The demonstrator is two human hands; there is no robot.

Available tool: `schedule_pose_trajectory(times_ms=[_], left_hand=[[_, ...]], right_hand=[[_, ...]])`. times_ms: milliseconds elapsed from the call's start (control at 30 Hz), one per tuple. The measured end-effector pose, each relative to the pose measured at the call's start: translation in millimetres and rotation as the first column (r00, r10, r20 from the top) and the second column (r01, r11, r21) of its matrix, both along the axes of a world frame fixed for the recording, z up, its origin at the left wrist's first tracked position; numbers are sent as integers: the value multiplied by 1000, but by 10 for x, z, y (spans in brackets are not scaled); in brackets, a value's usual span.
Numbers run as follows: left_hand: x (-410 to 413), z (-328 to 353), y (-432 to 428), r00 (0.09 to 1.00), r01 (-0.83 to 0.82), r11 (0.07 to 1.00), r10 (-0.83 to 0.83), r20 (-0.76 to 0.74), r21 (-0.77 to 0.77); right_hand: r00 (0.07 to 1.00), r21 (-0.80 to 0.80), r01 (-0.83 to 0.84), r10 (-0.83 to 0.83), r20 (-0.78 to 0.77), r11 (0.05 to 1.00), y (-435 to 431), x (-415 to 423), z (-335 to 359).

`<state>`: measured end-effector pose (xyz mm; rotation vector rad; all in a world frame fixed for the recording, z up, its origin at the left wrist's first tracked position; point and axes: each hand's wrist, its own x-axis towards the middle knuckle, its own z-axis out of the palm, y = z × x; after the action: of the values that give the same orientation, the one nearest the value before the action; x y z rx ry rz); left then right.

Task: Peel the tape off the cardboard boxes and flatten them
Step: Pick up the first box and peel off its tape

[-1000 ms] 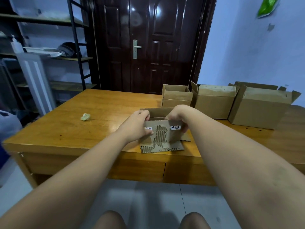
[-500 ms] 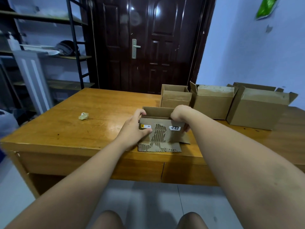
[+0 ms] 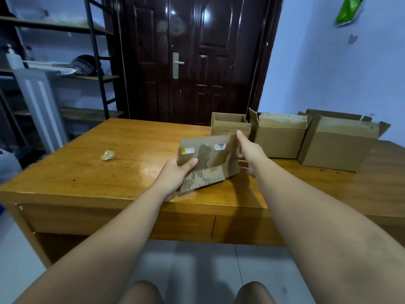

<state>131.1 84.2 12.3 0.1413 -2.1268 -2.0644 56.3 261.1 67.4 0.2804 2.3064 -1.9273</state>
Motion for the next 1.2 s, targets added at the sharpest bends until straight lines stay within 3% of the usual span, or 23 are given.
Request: schedule_pose_trajectory(times_ms=[133, 233, 333, 400, 467, 567, 633, 667, 733, 833, 1000, 1133, 1200], left_hand=[[-12, 99, -3, 997, -62, 956, 70, -19, 287], [-23, 101, -55, 992, -121, 947, 124, 8, 297], [-42, 42, -158, 960, -277, 933, 280, 20, 229], [-65, 15, -212, 920, -390, 916, 392, -3, 96], [-86, 9, -254, 863, -489, 838, 505, 4, -240], [-53, -12, -282, 833, -394, 488, 548, -78, -779], [-47, -57, -249, 911, -232, 278, 398, -107, -932], [-56, -87, -223, 945, -149, 254, 322, -62, -956], [-114, -134, -188, 968, -22, 325, 245, 61, -946], [-250, -184, -246, 954, 41, 400, 256, 154, -916], [-436, -322, -424, 915, 108, 316, 339, 219, -943], [-623, -338, -526, 919, 85, 314, 343, 197, -946], [-689, -364, -535, 953, 37, 262, 281, 113, -964]], right_hand=[[990, 29, 46, -42, -137, 999, -30, -19, -63], [991, -46, 47, -52, -123, 998, 34, -40, -93], [995, -98, 61, -68, -72, 993, 45, -66, -104], [995, -78, 61, -66, -74, 995, -24, -62, -121], [992, -37, 92, -94, -80, 995, -110, -69, -186], [988, 35, 150, -149, -36, 988, -251, -48, -325], [990, 67, 144, -144, 2, 987, -346, -67, -432], [992, 83, 123, -124, 13, 989, -407, -72, -481], [997, 142, 69, -67, -24, 987, -532, -70, -553], [985, 426, 0, 73, -155, 905, -643, -99, -615], [917, 753, 7, 296, -267, 658, -548, -171, -678], [875, 792, 31, 367, -316, 609, -490, -335, -641], [848, 806, 90, 380, -370, 586, -495, -405, -578]])
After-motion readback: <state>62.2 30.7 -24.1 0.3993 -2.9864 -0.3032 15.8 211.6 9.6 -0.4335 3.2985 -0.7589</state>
